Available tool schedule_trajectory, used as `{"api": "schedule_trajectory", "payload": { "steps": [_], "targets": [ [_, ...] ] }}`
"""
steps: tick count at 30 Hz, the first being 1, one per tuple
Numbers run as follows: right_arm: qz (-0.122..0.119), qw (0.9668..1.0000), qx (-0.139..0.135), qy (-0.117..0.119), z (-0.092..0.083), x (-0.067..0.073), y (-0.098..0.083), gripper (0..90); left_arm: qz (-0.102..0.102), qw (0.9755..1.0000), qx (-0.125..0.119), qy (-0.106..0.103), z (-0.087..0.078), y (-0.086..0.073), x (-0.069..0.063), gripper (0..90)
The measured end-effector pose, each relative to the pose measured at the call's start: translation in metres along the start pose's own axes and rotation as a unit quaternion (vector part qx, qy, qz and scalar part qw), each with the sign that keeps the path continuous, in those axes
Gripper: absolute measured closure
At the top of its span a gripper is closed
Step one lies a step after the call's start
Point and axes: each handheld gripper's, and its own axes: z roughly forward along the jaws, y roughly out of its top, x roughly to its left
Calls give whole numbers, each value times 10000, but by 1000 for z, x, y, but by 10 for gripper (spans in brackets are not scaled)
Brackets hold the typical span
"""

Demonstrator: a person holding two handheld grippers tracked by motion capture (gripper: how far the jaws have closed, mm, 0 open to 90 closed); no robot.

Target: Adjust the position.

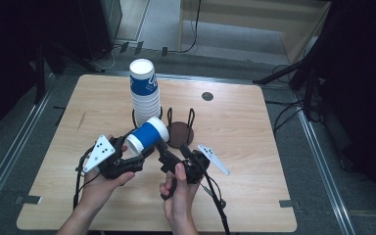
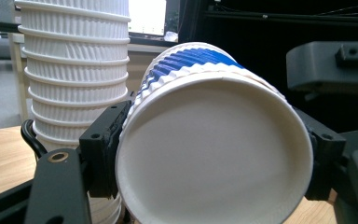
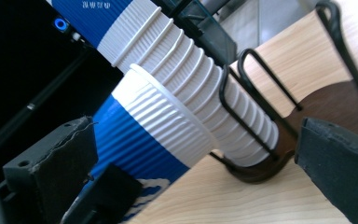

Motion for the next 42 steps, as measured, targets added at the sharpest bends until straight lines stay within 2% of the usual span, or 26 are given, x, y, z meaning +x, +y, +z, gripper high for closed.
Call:
{"api": "schedule_trajectory", "payload": {
  "steps": [5,8,10,13,17,23,25,33,35,42],
  "targets": [
    [462,9989,0,126,1,0,0,0,10,10000,-35,-15,1,-1,-1,261],
    [837,9963,45,192,2,0,1,0,23,10000,-36,-41,1,-1,-3,261],
    [1086,9938,78,212,2,-1,2,0,20,10000,-45,-52,2,-2,-4,261],
    [1512,9881,129,253,4,-2,2,0,28,10000,-49,-80,2,-2,-5,261],
    [1843,9822,172,309,7,-2,0,0,24,9999,-57,-119,2,-2,-6,261],
    [2067,9772,179,457,12,-2,-1,0,29,9998,-49,-183,3,-3,-8,261],
    [2170,9746,220,512,15,-4,-2,0,46,9998,-40,-200,3,-3,-8,261],
    [2271,9716,260,614,22,-10,-2,0,57,9996,-40,-277,4,-4,-11,262],
    [2350,9694,275,654,24,-10,-2,0,67,9996,-34,-283,4,-4,-11,262],
    [2381,9677,355,752,29,-13,-1,0,54,9994,-43,-346,5,-4,-12,262]
  ]
}}
